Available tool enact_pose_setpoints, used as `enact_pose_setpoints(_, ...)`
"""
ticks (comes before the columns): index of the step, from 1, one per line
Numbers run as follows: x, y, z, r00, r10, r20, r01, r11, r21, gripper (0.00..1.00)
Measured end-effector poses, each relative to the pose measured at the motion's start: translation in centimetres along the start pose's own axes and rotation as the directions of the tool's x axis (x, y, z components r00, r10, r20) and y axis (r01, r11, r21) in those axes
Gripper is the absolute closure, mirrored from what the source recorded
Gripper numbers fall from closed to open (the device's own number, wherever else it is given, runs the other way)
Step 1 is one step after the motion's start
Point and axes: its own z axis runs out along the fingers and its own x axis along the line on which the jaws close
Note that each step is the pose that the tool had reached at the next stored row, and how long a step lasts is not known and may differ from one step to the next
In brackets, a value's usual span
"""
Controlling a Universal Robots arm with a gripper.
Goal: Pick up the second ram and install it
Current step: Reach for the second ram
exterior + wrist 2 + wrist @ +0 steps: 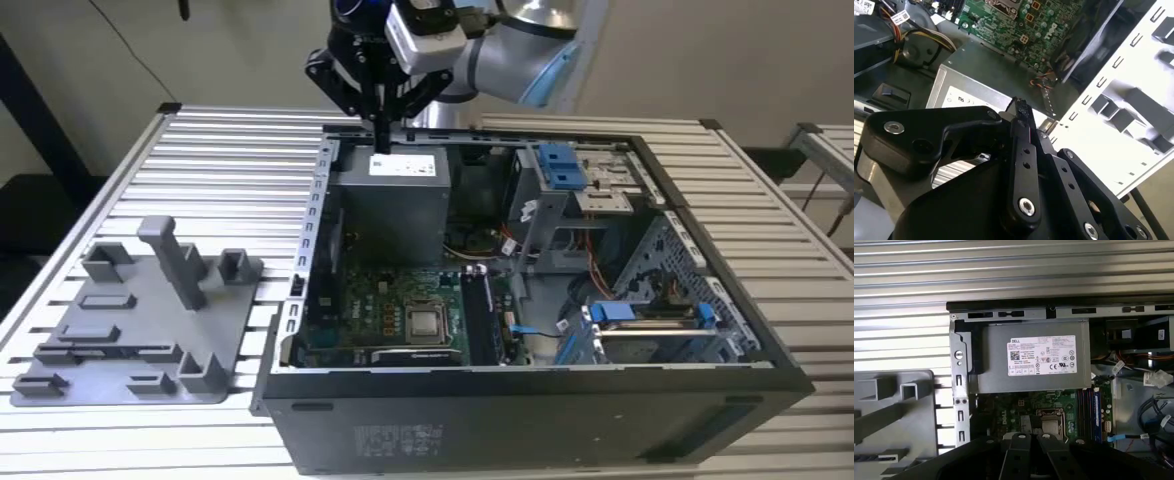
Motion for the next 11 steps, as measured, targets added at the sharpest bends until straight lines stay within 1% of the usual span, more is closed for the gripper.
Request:
enact_pose_setpoints(6,0.32,-0.03,0.05,1.0,0.0,0.0,0.0,1.0,0.0,0.89)
enact_pose_setpoints(11,1.06,-0.09,0.07,1.0,-0.002,0.0,0.002,1.0,-0.0001,0.89)
